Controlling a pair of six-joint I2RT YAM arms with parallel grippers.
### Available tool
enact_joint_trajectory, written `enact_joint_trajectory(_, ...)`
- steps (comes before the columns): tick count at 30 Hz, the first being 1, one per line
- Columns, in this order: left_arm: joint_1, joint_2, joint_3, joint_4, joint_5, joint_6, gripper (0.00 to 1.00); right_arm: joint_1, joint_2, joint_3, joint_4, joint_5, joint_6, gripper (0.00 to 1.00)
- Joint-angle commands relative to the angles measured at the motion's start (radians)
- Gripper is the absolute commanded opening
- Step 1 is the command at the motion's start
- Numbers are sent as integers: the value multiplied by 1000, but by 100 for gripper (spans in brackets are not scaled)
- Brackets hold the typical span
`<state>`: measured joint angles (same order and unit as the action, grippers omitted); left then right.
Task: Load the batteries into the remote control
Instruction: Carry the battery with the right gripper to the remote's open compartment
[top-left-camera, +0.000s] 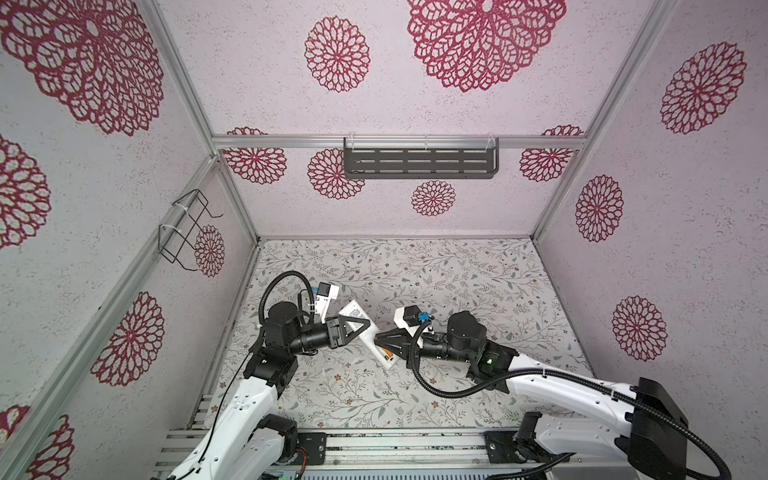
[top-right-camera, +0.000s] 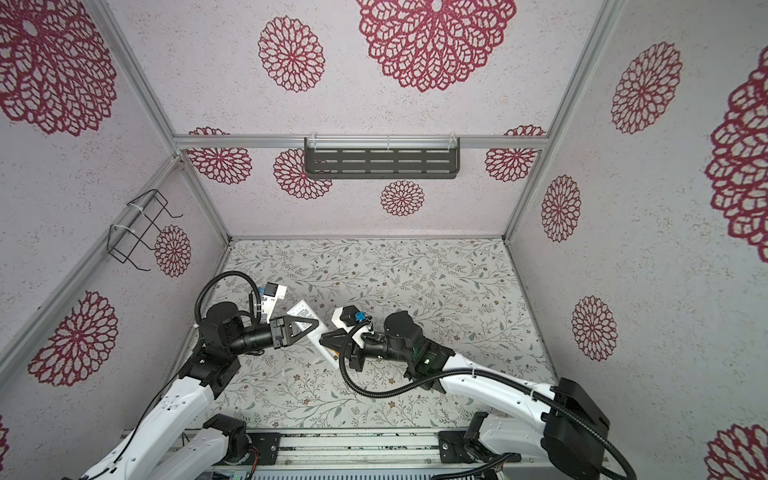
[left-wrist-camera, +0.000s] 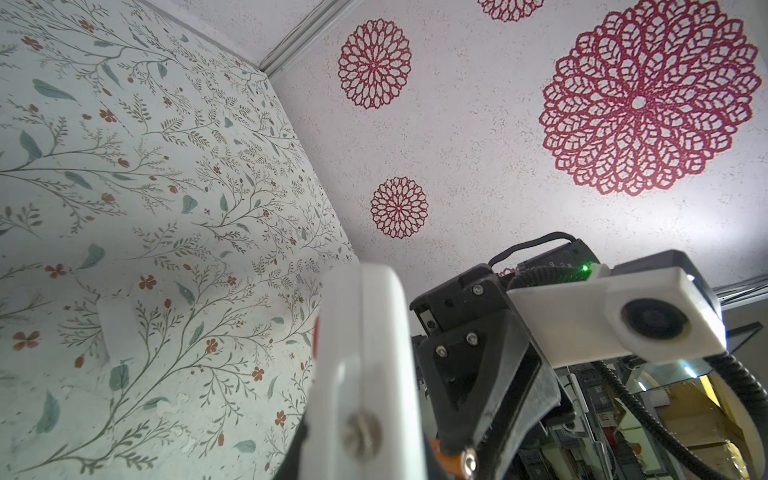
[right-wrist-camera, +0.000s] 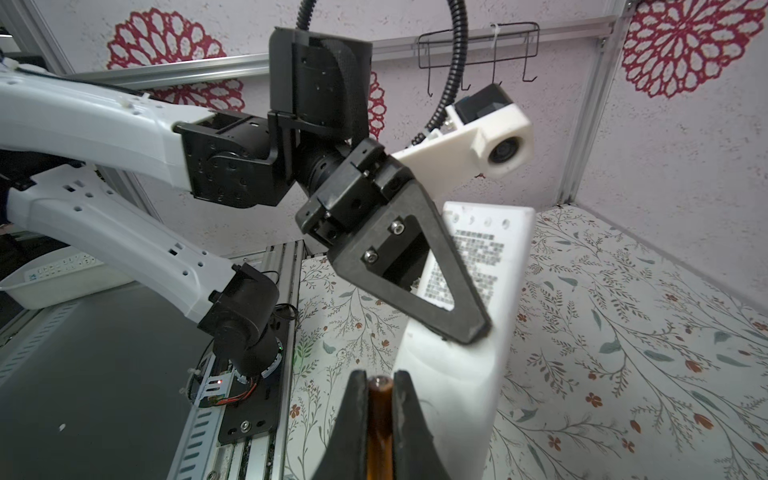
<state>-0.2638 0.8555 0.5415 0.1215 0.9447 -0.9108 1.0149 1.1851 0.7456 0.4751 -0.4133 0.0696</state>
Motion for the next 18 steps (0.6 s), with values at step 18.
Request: enact_joint_trajectory(18,40,17,-27,223,83,-127,0,30,-3,-58,109,99,-24,9)
